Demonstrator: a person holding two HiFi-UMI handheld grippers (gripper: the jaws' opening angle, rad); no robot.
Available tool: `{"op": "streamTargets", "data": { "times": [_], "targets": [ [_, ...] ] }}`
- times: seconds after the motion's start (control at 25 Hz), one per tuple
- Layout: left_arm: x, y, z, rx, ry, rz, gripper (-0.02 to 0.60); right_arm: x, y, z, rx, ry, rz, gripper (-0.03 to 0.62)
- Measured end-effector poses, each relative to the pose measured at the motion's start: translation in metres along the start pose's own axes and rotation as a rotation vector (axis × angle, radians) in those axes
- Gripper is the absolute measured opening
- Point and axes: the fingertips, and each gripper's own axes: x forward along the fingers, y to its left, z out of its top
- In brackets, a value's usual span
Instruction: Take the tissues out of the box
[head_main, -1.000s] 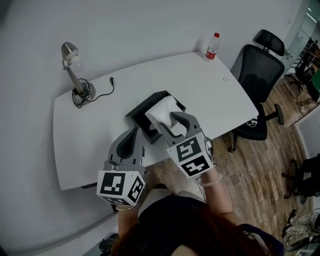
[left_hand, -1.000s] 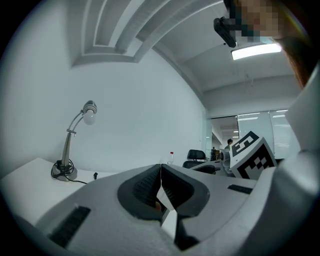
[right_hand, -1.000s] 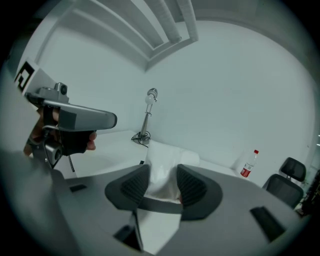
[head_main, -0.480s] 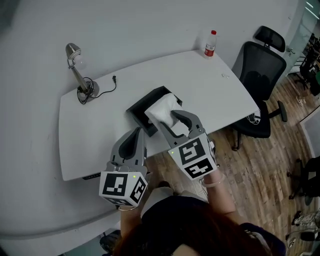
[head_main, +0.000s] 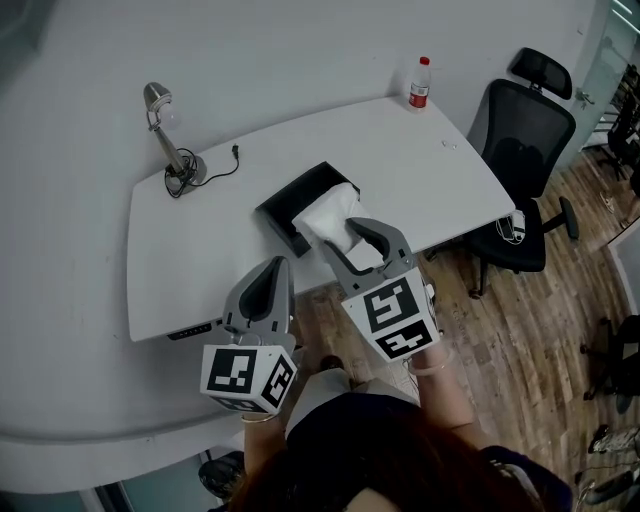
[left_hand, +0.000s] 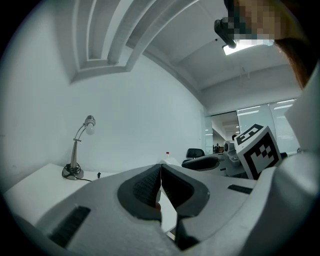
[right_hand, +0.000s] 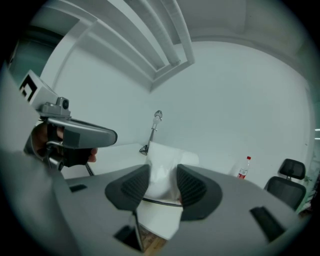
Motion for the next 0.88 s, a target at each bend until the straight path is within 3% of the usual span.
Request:
{"op": "streamTargets", "data": {
  "times": [0.88],
  "targets": [
    [-0.044, -0.056, -0.002, 0.022, -0.002, 0.046, 0.021, -0.078, 0.012, 0.002, 0.004, -0.088, 0.031, 0.181]
  ]
}}
